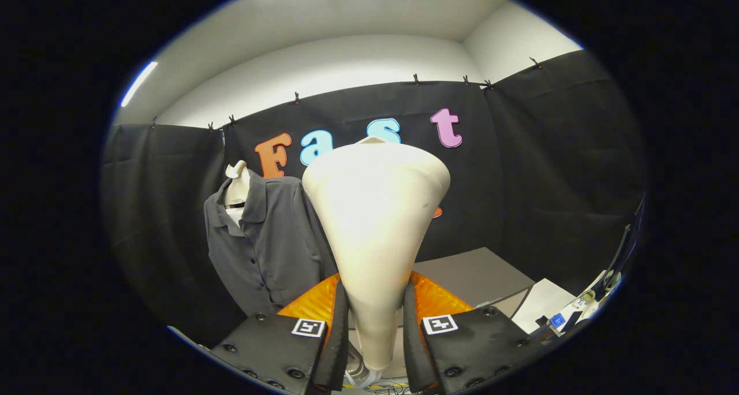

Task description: Iron the clothes twice with a garment steamer, once on the left side and once on the right side.

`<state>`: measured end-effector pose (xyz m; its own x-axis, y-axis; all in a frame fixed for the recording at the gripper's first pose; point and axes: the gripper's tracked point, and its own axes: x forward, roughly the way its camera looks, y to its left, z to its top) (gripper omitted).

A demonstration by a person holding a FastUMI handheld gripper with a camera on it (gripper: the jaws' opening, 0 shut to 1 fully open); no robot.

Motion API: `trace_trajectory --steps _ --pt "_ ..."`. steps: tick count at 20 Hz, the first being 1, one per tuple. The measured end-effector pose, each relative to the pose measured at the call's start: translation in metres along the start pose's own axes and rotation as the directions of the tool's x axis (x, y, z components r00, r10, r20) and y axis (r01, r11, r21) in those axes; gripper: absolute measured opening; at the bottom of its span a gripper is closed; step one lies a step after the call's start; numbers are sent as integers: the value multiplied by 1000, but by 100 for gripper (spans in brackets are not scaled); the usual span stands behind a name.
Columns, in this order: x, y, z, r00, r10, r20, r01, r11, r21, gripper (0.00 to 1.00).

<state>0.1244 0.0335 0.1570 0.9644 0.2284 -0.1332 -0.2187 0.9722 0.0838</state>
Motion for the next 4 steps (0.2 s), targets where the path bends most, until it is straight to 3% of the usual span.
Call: trace_trajectory --steps 4 --pt "-6 -19 10 999 -30 24 30 999 -10 47"
